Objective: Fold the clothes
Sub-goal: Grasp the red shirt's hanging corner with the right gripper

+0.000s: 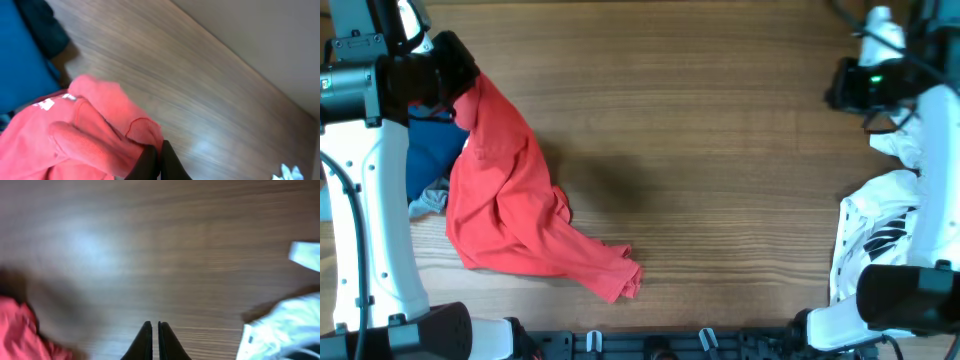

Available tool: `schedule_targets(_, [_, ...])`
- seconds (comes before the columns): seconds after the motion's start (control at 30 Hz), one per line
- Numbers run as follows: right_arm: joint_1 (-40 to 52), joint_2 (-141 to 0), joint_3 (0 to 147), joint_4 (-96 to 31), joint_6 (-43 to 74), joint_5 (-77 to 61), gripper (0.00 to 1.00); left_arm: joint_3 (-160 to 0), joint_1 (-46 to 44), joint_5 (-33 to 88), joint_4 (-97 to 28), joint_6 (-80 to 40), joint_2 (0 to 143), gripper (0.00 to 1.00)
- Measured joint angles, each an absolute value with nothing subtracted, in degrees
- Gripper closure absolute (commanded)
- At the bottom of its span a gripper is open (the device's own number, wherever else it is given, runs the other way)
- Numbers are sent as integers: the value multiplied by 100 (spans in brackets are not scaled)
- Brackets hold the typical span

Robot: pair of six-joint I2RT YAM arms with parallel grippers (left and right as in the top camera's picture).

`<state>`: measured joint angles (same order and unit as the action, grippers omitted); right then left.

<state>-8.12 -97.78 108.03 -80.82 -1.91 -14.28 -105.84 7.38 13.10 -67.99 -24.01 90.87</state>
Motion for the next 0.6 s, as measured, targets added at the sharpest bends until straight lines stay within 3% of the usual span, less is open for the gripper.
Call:
schedule_targets(0.03, [-521, -9778, 10667, -8073, -287, -1452, 87, -10584, 738, 1208, -6836, -2401, 9087, 96])
schedule_targets(0.1, [62, -9776, 10318, -8027, -397, -1474, 62, -10584, 738, 961, -6954, -2392, 9087, 96])
schedule_targets(0.13, [381, -9776, 10053, -7992, -443, -1540, 56, -10584, 738, 873, -7030, -2381, 9087, 96])
schedule_targets(0.27, [1702, -9765, 8844, -7570, -532, -2106, 42, -10584, 740, 725, -7065, -2379, 9087, 96])
schedule_targets(0.37, [2867, -9784, 7850, -6845, -395, -2403, 36, -10584, 740, 685, -7072, -2375, 9087, 96])
schedule_targets(0.6, [4827, -9793, 6490, -5242, 360, -2703, 38, -10584, 738, 668, -7074, -2359, 9087, 96])
